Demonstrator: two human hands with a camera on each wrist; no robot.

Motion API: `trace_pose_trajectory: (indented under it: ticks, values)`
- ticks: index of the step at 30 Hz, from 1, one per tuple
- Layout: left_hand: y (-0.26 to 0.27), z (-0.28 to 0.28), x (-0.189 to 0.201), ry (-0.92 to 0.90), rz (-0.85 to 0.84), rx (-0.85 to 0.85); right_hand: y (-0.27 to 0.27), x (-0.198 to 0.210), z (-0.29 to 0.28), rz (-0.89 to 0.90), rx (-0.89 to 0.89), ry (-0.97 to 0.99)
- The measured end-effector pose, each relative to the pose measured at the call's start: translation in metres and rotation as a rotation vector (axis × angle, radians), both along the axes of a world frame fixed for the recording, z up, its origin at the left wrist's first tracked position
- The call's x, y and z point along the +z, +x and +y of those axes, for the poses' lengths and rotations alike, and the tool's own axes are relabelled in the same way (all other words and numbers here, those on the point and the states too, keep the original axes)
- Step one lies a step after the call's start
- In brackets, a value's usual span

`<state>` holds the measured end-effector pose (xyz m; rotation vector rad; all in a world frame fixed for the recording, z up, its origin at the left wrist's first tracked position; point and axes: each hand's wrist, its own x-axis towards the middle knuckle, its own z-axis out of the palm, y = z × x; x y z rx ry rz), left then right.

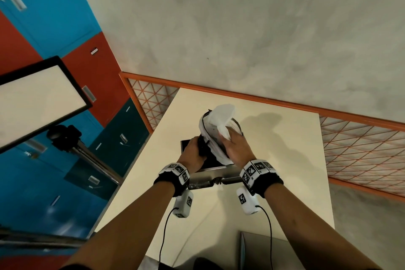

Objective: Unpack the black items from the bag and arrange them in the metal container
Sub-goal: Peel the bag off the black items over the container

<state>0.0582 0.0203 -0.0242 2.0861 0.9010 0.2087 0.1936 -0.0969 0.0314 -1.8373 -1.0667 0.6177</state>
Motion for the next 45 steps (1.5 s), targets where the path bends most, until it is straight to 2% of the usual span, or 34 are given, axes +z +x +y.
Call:
trace_pose_trajectory:
  ticks: [5,7,12,15,18,22,26,30,39,45]
  values:
    - [-0.004,0.003,0.004,0.038,0.004,0.026,-0.005,0.005,0.007,0.051,0.013,0.065]
    - [-0.006,0.000,0.004,0.080,0.001,0.033,-0.008,-0.002,0.011,0.001,0.055,0.031]
    - [-0.017,-0.005,0.000,0.137,0.022,-0.046,-0.012,-0.001,0.013,-0.261,0.248,-0.040]
    - [-0.021,-0.004,0.005,0.127,0.020,-0.062,-0.009,0.011,0.012,-0.259,0.278,-0.050]
    - [-0.029,0.000,0.007,0.136,0.049,-0.061,-0.003,0.017,0.011,-0.185,0.211,-0.051]
    - [-0.041,0.005,-0.001,0.189,0.191,-0.030,0.006,0.014,0.017,-0.114,0.067,-0.021]
    - [-0.045,0.003,-0.004,0.199,0.238,-0.027,0.014,-0.001,0.021,-0.357,0.071,-0.222]
    - [-0.043,0.005,-0.002,0.202,0.267,-0.055,0.019,-0.012,0.020,-0.349,0.085,-0.326]
    - [-0.027,0.021,0.000,0.177,0.351,-0.138,0.012,-0.009,0.018,-0.358,0.207,-0.254]
    - [-0.021,0.027,-0.014,0.153,0.362,-0.173,0.028,0.027,0.012,-0.214,0.030,-0.112]
